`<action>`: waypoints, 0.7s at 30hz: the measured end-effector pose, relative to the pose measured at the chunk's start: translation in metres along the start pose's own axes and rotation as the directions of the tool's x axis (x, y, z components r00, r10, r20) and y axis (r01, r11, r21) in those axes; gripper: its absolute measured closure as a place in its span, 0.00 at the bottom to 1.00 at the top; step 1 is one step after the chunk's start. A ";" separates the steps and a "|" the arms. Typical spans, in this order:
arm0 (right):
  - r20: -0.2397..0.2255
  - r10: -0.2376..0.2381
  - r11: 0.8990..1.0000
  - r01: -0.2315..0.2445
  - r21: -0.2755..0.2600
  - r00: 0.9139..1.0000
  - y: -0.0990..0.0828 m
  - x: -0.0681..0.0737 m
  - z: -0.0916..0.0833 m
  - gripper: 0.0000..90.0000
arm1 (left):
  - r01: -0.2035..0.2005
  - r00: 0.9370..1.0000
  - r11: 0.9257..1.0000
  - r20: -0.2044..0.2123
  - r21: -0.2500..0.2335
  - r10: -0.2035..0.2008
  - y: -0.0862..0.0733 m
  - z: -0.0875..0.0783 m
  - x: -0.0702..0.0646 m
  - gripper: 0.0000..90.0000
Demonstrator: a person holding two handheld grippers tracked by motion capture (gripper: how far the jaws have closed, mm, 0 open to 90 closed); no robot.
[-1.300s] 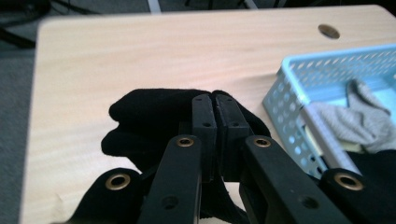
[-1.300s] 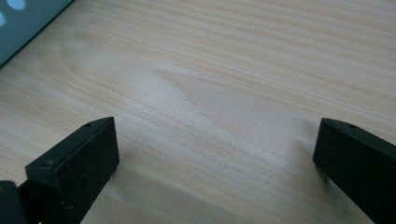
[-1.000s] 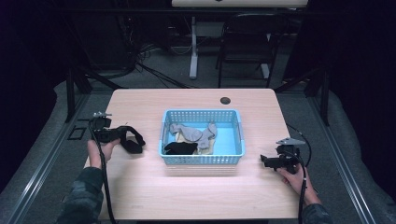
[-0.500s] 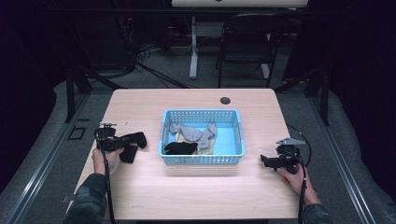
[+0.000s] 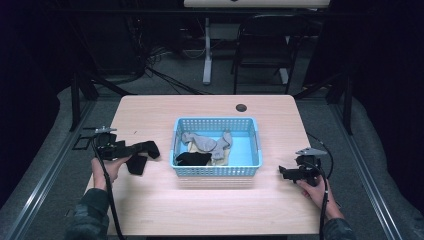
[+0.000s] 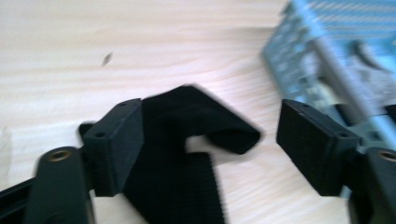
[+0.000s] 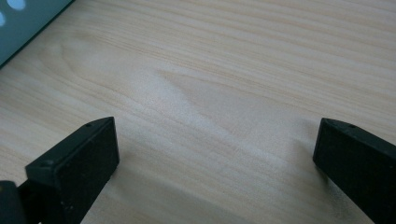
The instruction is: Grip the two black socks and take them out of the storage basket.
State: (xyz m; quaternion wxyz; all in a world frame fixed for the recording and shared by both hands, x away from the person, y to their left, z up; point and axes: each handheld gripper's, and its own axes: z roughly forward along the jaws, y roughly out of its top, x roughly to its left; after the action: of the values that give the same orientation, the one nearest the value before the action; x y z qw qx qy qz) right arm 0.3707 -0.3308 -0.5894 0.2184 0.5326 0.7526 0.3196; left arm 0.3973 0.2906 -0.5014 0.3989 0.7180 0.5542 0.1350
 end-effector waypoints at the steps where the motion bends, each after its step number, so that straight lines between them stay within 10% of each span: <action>1: 0.000 0.000 1.000 0.000 0.000 1.000 0.000 0.000 0.000 0.00 | 0.000 1.000 1.000 0.000 0.000 0.000 0.000 0.000 0.000 0.23; 12: -0.001 -0.001 1.000 0.001 0.002 1.000 0.000 0.000 0.000 0.00 | -0.156 0.983 0.988 0.101 -0.007 0.155 0.019 0.007 -0.065 0.17; 21: -0.001 -0.001 1.000 0.001 0.002 1.000 0.000 0.000 0.000 0.00 | -0.262 0.954 0.965 0.160 0.033 0.253 0.022 0.029 -0.100 0.25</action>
State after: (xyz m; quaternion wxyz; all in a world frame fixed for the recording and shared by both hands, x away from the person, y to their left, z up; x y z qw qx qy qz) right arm 0.3706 -0.3310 -0.5893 0.2176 0.5323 0.7533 0.3192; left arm 0.3960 0.1864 -0.4792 0.3999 0.8030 0.4268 0.1148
